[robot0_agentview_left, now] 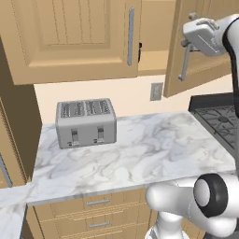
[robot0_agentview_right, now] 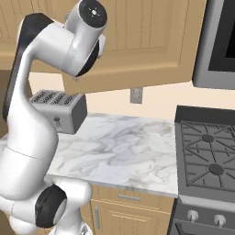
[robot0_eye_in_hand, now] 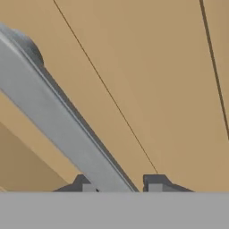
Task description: Open the cabinet, pick the kettle from the cabinet, and place it in the sink.
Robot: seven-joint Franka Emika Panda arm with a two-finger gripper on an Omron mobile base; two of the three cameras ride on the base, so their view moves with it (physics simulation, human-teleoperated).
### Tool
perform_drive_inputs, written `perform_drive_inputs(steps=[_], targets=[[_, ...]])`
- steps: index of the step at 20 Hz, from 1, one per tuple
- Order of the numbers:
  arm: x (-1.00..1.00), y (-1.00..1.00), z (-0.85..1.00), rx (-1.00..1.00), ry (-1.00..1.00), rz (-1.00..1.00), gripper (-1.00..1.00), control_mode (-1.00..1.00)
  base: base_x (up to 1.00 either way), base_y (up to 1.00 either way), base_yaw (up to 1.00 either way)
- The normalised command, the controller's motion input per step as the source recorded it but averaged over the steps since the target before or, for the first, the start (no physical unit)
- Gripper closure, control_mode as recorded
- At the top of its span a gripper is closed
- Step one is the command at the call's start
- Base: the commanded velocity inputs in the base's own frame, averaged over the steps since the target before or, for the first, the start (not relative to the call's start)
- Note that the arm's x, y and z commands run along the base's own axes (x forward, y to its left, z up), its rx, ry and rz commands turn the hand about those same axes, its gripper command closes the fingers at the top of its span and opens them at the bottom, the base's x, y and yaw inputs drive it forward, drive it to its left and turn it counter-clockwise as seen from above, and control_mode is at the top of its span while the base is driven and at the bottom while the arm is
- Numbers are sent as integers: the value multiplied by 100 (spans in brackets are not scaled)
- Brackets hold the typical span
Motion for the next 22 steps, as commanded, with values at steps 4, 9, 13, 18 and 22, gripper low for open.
perform_drive_inputs(steps=[4,9,13,18,22], targets=[[-69,-24,0,15,0,23,100,-100,0,0,0],[-64,-25,0,14,0,23,100,-100,0,0,0],[-60,-27,0,13,0,22,100,-100,0,0,0],[-54,-24,-6,11,0,19,100,-100,0,0,0],[-29,0,-33,1,-2,11,100,-100,0,0,0]])
